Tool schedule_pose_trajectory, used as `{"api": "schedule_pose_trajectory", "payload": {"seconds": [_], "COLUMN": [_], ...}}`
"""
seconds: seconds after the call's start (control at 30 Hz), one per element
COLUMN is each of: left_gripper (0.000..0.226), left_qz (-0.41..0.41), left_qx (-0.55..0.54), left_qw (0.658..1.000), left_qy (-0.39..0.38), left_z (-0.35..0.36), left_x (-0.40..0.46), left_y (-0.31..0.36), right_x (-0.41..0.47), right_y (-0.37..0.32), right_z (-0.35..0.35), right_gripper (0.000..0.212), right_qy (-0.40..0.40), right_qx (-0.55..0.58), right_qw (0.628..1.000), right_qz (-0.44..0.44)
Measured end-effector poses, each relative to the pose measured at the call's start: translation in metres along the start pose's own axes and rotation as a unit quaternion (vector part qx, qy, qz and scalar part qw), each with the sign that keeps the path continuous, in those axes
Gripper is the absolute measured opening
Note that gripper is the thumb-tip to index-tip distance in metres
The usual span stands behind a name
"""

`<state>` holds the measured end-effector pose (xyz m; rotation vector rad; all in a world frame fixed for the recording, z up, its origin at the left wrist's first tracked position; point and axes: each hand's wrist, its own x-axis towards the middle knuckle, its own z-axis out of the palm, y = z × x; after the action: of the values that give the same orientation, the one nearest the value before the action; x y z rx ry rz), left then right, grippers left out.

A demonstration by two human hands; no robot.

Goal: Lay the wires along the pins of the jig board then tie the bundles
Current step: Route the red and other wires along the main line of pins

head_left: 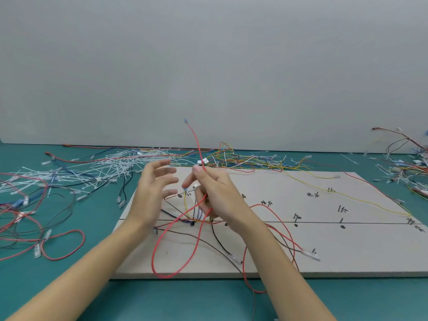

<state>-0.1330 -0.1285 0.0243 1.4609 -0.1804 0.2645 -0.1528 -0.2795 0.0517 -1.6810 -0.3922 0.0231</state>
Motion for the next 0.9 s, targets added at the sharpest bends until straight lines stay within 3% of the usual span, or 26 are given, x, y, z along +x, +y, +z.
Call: {"api": "schedule_pose_trajectory", "payload": {"seconds": [0.03, 0.1, 0.17, 0.23, 0.3, 0.37, 0.53, 0.63, 0.77, 0.9], "left_gripper": [0.021, 0.05, 0.062, 0.05, 0.035, 0.041, 0.039, 0.032, 0.01, 0.012], "left_qz": [-0.07, -0.162, -0.172, -0.147, -0.133, -0.119, -0.133, -0.178, -0.142, -0.151], "left_qx": [-0.052, -0.158, -0.225, -0.237, -0.235, -0.228, -0.184, -0.167, -0.141, -0.057], "left_qw": [0.996, 0.972, 0.956, 0.957, 0.962, 0.966, 0.974, 0.969, 0.974, 0.985], "left_qy": [-0.015, -0.063, -0.082, -0.075, -0.053, -0.029, -0.016, 0.019, 0.104, 0.063], "left_z": [-0.007, -0.02, -0.033, -0.043, -0.051, -0.059, -0.079, -0.085, -0.086, -0.09], "left_x": [0.006, 0.016, 0.023, 0.027, 0.031, 0.035, 0.044, 0.049, 0.051, 0.051], "left_y": [0.002, 0.007, 0.016, 0.024, 0.03, 0.03, 0.031, 0.024, 0.011, 0.007], "right_x": [-0.001, -0.004, -0.005, -0.005, -0.004, -0.002, 0.0, 0.004, 0.007, 0.009], "right_y": [-0.001, -0.003, -0.003, -0.001, 0.001, 0.001, 0.005, 0.01, 0.013, 0.014], "right_z": [-0.001, -0.004, -0.008, -0.011, -0.017, -0.027, -0.047, -0.05, -0.05, -0.053], "right_gripper": [0.043, 0.043, 0.045, 0.048, 0.05, 0.049, 0.049, 0.049, 0.045, 0.044], "right_qy": [-0.029, -0.101, -0.166, -0.186, -0.162, -0.14, -0.122, -0.087, -0.092, -0.044], "right_qx": [-0.006, -0.029, -0.073, -0.107, -0.101, -0.045, 0.214, 0.252, 0.293, 0.347], "right_qw": [1.0, 0.994, 0.981, 0.97, 0.973, 0.981, 0.957, 0.948, 0.935, 0.924], "right_qz": [-0.001, 0.024, 0.069, 0.111, 0.129, 0.129, 0.151, 0.173, 0.179, 0.153]}}
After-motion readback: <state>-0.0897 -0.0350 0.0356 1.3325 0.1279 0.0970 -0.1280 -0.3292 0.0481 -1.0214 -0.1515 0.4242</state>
